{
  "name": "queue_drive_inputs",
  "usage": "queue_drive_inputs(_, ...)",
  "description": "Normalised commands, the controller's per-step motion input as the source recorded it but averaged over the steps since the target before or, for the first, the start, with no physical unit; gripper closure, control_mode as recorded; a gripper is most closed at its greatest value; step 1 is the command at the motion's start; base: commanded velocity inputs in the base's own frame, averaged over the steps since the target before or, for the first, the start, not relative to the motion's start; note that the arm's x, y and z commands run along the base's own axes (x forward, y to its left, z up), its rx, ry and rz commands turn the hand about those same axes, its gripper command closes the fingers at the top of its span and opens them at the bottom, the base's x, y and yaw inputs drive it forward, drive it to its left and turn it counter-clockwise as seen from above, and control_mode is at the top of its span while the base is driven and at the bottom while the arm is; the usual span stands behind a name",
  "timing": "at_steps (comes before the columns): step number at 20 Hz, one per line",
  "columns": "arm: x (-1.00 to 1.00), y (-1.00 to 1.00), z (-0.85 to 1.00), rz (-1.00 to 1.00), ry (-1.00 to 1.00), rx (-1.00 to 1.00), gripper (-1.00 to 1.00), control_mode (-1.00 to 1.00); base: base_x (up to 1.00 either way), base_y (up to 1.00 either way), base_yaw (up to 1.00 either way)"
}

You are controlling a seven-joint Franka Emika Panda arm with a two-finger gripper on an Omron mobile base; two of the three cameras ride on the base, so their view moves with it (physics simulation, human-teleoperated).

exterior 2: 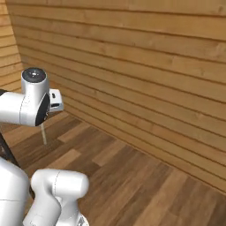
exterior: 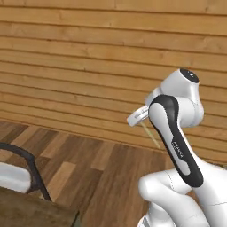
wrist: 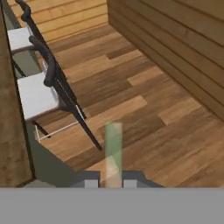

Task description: Take a straw from the drawer in front and place it inside the glass cup on the dining counter.

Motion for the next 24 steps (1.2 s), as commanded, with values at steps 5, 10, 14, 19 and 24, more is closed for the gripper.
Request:
queue_drive_inputs(5, 0.00, 0.00, 0.00, 0.00, 0.00, 0.00, 1.00, 1.00, 1.00, -0.44, 0.48)
queue_drive_inputs(10, 0.00, 0.00, 0.00, 0.00, 0.00, 0.00, 1.00, 1.00, 1.00, -0.45, 0.51)
queue_drive_inputs(14, 0.00, 0.00, 0.00, 0.00, 0.00, 0.00, 1.00, 1.00, 1.00, -0.35, 0.60)
queue_drive_inputs(19, 0.00, 0.00, 0.00, 0.00, 0.00, 0.00, 1.00, 1.00, 0.99, -0.24, 0.68)
queue_drive_inputs(24, 0.00, 0.00, 0.00, 0.00, 0.00, 0.00, 1.00, 1.00, 0.90, -0.13, 0.74)
